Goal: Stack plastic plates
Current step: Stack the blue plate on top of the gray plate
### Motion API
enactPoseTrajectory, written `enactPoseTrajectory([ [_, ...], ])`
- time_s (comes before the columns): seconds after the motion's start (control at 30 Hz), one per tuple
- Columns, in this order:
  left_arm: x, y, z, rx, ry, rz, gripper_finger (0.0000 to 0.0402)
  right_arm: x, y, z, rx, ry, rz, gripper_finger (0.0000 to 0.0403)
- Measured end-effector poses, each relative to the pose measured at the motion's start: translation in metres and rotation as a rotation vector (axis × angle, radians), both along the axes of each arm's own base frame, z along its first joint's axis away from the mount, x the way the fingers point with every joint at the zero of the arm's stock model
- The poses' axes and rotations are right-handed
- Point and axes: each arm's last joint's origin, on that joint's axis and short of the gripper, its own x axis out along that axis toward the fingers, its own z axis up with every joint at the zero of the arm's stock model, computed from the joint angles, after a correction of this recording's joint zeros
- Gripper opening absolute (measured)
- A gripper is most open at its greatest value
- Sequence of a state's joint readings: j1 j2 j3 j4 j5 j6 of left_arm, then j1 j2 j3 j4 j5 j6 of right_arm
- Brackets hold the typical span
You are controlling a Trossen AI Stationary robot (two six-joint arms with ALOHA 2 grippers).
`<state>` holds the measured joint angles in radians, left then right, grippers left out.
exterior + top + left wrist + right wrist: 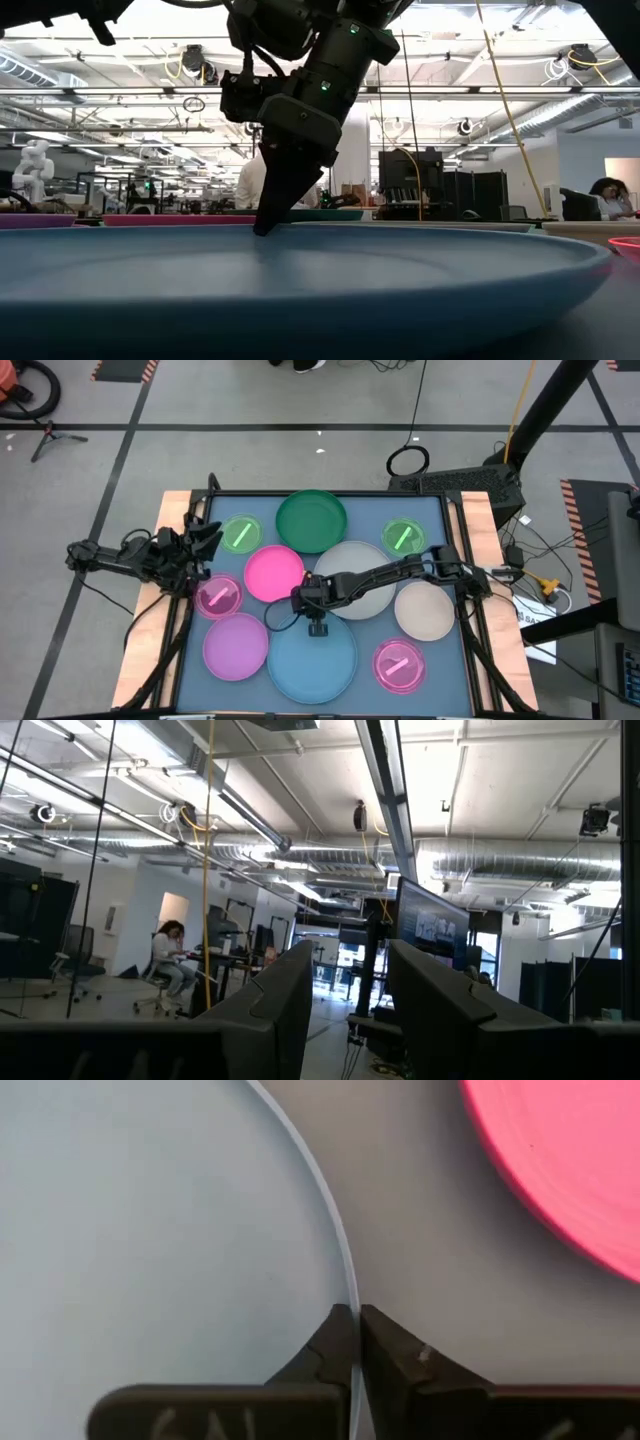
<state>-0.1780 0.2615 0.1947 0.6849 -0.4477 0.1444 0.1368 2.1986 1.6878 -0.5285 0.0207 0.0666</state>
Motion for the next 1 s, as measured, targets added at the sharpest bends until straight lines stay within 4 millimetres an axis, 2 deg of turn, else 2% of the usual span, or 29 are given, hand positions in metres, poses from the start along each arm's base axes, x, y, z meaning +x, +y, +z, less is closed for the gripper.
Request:
enactPoseTrajectory([
  [0.2, 0.000, 0.000, 0.000, 0.000, 0.000, 0.000, 0.0138, -0.004, -0.001, 0.008, 0.003, 0.013, 0.001, 0.0003],
  [0.27, 0.000, 0.000, 0.000, 0.003, 0.001, 0.002, 0.0138, -0.006, -0.002, 0.016, 0.027, 0.010, 0.006, 0.0003],
  [0.6, 0.000, 0.000, 0.001, 0.003, -0.004, 0.002, 0.0138, -0.022, -0.012, 0.075, 0.174, -0.078, 0.088, 0.0001],
  [0.83, 0.000, 0.000, 0.001, -0.002, -0.006, -0.001, 0.0138, -0.045, -0.034, 0.111, 0.175, -0.070, 0.110, 0.0001],
  [1.0, 0.000, 0.000, 0.000, -0.002, -0.006, -0.001, 0.0138, -0.065, -0.064, 0.131, 0.237, -0.030, 0.079, 0.0000],
])
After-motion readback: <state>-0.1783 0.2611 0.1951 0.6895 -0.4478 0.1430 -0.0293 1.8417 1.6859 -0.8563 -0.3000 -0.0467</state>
